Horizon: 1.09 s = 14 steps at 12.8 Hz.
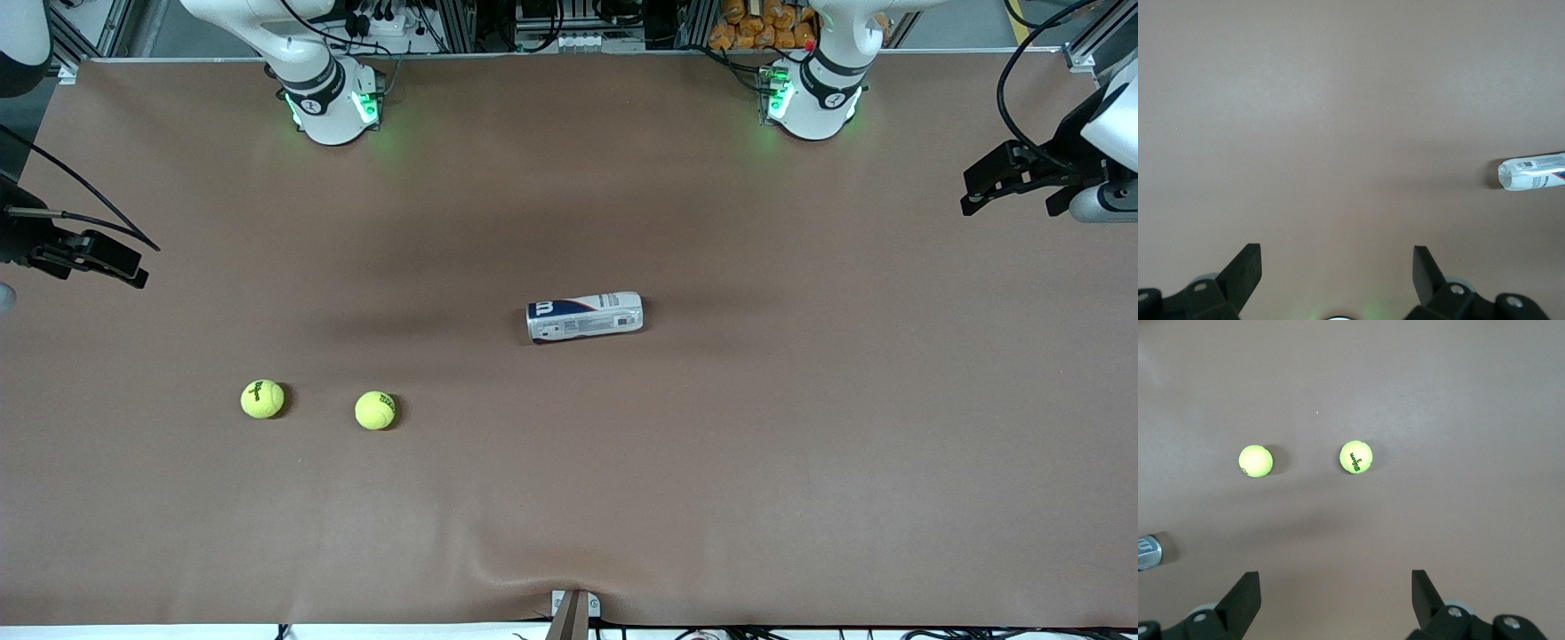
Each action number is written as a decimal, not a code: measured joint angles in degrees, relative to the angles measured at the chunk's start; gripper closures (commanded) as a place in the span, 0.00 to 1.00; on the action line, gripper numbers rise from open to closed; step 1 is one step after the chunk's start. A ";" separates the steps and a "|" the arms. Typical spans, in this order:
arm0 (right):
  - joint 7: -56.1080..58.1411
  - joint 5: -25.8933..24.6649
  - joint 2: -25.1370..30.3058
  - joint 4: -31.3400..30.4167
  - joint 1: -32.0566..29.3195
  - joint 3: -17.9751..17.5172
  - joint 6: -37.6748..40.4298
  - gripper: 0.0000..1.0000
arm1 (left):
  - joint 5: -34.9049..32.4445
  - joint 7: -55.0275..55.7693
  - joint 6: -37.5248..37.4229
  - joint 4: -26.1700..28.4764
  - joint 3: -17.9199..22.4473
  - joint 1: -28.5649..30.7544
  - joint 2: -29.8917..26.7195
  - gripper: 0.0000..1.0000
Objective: Insert tennis ball vertically with right arm
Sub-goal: 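Reach the right gripper to a tennis ball while the left gripper reaches the can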
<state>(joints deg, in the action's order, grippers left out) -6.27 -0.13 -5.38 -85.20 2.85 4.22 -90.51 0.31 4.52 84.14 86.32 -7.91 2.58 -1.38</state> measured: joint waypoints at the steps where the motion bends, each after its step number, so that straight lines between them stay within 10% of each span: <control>1: 0.00 0.00 0.00 0.00 0.00 0.00 0.00 0.00 | 0.00 0.00 -0.05 0.02 0.00 0.00 0.02 0.00; 14: 0.04 -0.43 -0.46 -0.46 -0.06 0.02 -2.35 0.00 | 0.00 0.00 0.18 -0.32 -0.36 -0.68 2.44 0.00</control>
<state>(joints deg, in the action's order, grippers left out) -6.24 -0.56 -5.84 -85.66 2.80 4.24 -92.86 0.31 4.52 84.32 86.00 -8.28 1.90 1.06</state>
